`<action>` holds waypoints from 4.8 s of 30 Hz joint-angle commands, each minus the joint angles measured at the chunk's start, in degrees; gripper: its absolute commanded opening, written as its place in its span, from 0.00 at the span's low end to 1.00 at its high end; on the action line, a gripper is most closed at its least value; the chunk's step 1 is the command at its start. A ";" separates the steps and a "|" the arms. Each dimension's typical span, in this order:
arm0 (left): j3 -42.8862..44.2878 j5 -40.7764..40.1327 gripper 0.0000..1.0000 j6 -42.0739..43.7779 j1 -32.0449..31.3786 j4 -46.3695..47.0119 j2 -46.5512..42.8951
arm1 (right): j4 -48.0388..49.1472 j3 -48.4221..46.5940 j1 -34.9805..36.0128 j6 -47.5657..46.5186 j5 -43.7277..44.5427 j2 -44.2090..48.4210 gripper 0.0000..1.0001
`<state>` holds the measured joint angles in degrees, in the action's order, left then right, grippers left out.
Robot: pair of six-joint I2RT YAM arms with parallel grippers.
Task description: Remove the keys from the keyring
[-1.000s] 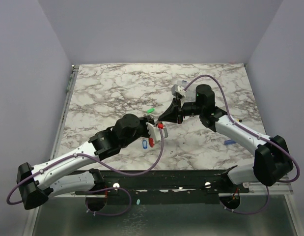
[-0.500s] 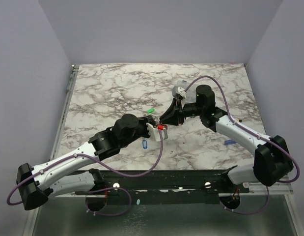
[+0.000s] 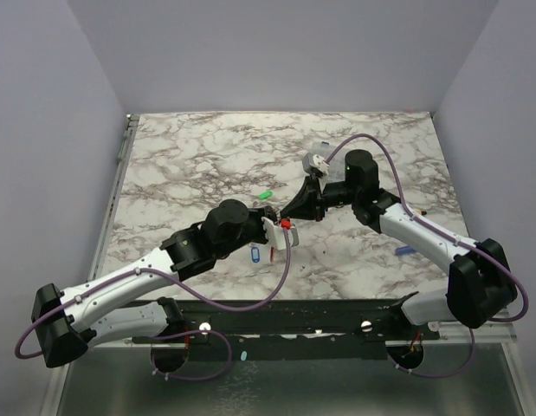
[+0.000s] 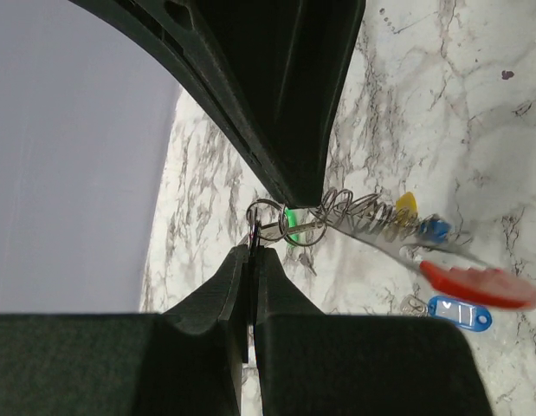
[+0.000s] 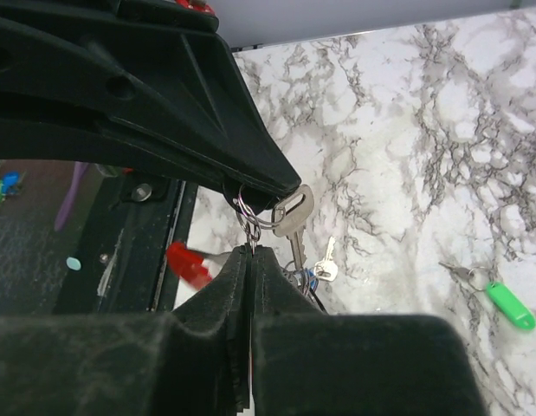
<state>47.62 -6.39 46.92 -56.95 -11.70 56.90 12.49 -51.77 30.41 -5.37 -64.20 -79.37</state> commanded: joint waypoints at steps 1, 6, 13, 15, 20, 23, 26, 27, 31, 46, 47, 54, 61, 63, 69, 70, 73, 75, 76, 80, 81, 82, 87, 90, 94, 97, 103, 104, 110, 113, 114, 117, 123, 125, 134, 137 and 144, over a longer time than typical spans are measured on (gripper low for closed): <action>3.40 -0.11 0.00 -1.86 0.32 2.56 0.84 | -0.88 0.09 0.73 -2.24 -1.29 0.20 0.01; 3.58 -0.55 0.00 -2.31 0.30 2.60 1.40 | -1.94 -0.17 0.96 -2.49 -1.09 0.34 0.01; 3.93 -0.66 0.00 -2.26 0.32 2.66 3.57 | -1.75 -0.51 0.96 -1.23 -1.16 0.44 0.01; 4.13 -0.81 0.00 -2.14 0.34 2.65 4.28 | -1.77 -0.53 0.96 -1.00 -1.33 0.45 0.01; 4.22 -1.56 0.00 -1.77 0.32 2.78 4.88 | -2.02 -0.21 0.90 -0.87 -0.70 0.65 0.01; 4.47 -2.41 0.00 -2.13 0.28 2.66 4.35 | -2.03 -0.02 0.96 -0.43 0.74 0.73 0.01; 4.75 -2.82 0.00 -1.92 0.34 1.58 3.41 | -1.86 0.04 0.75 1.04 3.26 0.76 0.00; 4.70 -2.83 0.00 -1.77 0.28 1.05 3.13 | -1.63 0.02 0.72 1.53 3.57 0.72 0.01; 4.24 -2.84 0.00 -2.16 0.34 -0.83 2.93 | -0.84 -0.04 0.70 3.02 3.14 0.65 0.01; 2.75 -6.25 0.00 -2.68 1.00 -2.82 2.02 | -0.67 0.11 -0.53 4.35 4.63 1.15 0.00; 2.70 -6.22 0.00 -2.86 1.11 -3.08 2.00 | -0.71 0.09 -0.53 4.34 4.88 1.16 0.01; 2.75 -6.35 0.00 -3.65 1.22 -3.97 2.23 | -1.24 0.01 -0.64 3.85 6.84 1.11 0.01; 4.17 -4.71 0.00 -5.31 1.22 -4.20 5.12 | -1.45 0.10 -0.55 3.15 4.50 0.97 0.00; 4.55 -4.52 0.00 -5.18 1.23 -4.12 6.13 | -1.17 0.29 -0.54 3.19 3.94 0.97 0.01; 4.48 -5.22 0.00 -4.99 1.23 -3.86 7.52 | -1.85 0.22 -0.61 2.39 4.07 1.24 0.01; 4.50 -5.09 0.00 -4.99 1.23 -3.85 7.48 | -1.87 0.28 -0.62 2.30 4.15 1.24 0.01; 4.78 -5.02 0.00 -5.19 1.23 -3.78 7.61 | -2.10 0.18 -0.53 1.95 4.29 1.11 0.00; 5.10 -4.91 0.00 -5.42 1.31 -3.76 7.63 | -2.16 0.28 -0.54 1.77 4.67 1.07 0.01; 5.30 -4.80 0.00 -5.57 1.30 -3.83 7.57 | -2.14 0.34 -0.58 1.72 4.81 1.06 0.01; 6.06 -2.07 0.00 -5.65 1.31 -3.96 6.11 | -1.74 0.55 -0.54 2.37 6.67 0.91 0.01; 6.08 -1.18 0.00 -5.32 1.31 -4.01 5.56 | -1.58 0.46 -0.53 2.87 7.71 0.82 0.01; 6.09 -0.40 0.00 -5.15 1.31 -4.03 5.06 | -1.54 0.48 -0.56 3.50 8.85 0.69 0.01; 7.72 1.20 0.00 -3.38 1.25 -4.29 4.91 | -1.46 0.17 -0.55 7.20 12.92 -0.31 0.01; 8.66 2.63 0.00 -0.67 0.67 -4.97 5.59 | -1.29 0.10 -0.52 8.03 12.78 -0.47 0.01; 9.04 1.60 0.00 3.65 -0.53 -5.63 6.92 | -0.54 0.36 -0.49 8.63 9.53 -0.05 0.01; 9.22 0.96 0.00 6.24 -0.71 -5.96 6.95 | 0.46 0.42 -0.44 9.05 3.26 0.20 0.10; 7.61 2.16 0.00 10.19 -0.57 -5.70 3.89 | -8.61 -2.90 -1.19 0.76 -0.66 1.99 0.48; 7.12 3.02 0.00 10.89 -0.54 -5.70 2.98 | -10.75 -3.58 -1.32 -1.02 -0.93 2.25 0.48; 1.98 6.32 0.00 18.64 -0.49 -2.45 -3.10 | -23.91 -7.65 -1.68 -13.60 -4.08 3.30 0.47; 0.48 8.55 0.00 21.43 -0.46 -1.17 -4.83 | -26.63 -8.49 -1.72 -16.94 -6.03 3.44 0.48; 0.20 9.17 0.00 22.35 -0.45 -0.89 -5.21 | -27.05 -8.66 -1.68 -17.69 -6.40 3.44 0.48; -1.53 10.92 0.00 26.17 -0.50 0.46 -6.94 | -27.86 -9.13 -1.67 -18.99 -6.87 3.27 0.47; -5.39 13.91 0.00 30.67 -0.51 4.08 -10.22 | -25.07 -7.78 -1.77 -18.67 -6.94 2.92 0.32; -6.03 14.78 0.00 31.13 -0.52 5.28 -10.89 | -21.46 -6.09 -1.72 -16.77 -7.34 2.71 0.23; -9.38 19.25 0.00 35.77 -0.46 9.33 -12.33 | -2.14 0.34 -1.73 -5.13 -8.96 1.00 0.11; -10.33 19.28 0.00 35.60 -0.45 11.41 -11.41 | 0.09 0.73 -1.68 -3.62 -10.79 0.54 0.29; -10.69 18.45 0.00 33.76 -0.44 15.15 -9.46 | -8.36 0.71 -1.07 -10.90 -13.65 1.35 0.45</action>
<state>37.15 9.93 81.01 -57.39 -2.13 47.27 7.46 -51.35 28.88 -12.29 -74.37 -78.35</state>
